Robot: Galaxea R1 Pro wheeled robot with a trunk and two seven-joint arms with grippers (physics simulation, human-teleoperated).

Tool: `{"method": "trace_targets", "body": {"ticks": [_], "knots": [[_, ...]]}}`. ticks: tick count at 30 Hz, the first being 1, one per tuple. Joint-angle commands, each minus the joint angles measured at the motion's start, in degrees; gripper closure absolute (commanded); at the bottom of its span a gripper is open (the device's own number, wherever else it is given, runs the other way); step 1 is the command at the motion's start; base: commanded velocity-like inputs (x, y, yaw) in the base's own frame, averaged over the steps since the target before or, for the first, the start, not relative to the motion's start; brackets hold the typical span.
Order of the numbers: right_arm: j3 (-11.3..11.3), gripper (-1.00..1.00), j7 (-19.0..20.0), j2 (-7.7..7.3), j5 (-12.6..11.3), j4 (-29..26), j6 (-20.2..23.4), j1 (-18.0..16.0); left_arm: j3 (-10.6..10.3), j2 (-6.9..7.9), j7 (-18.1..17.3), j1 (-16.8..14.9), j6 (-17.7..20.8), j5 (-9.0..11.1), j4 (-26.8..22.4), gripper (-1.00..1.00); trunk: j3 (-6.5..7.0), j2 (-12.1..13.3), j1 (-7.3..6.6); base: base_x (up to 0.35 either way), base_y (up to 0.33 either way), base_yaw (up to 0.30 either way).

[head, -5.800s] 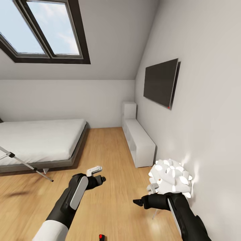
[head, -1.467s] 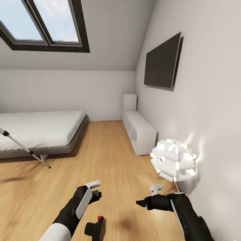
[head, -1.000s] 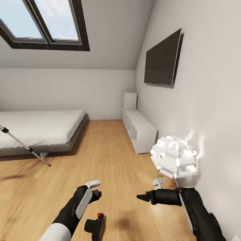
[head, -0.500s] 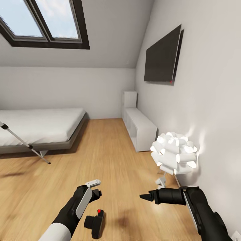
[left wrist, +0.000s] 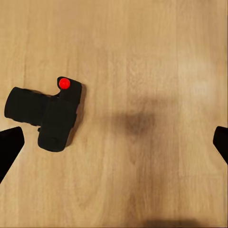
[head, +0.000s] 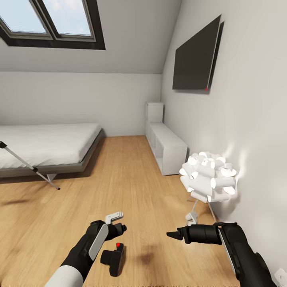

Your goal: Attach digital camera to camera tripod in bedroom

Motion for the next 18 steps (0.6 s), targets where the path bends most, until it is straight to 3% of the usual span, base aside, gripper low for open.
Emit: {"method": "trace_targets", "body": {"ticks": [1,18], "knots": [[-0.1,-1.0,0.6,0.03,0.6,-0.1,0.3,0.0,-0.1,0.24,-0.6,0.0,0.2,0.6,-0.1,-1.0,-0.29,0.0,0.01,0.0,0.0,0.0],[-0.1,-1.0,0.4,0.03,0.6,0.1,0.3,0.0,-0.1,0.47,-1.6,0.0,0.2,0.4,0.2,-1.0,-4.06,-0.3,0.45,0.0,0.0,0.0]]}}
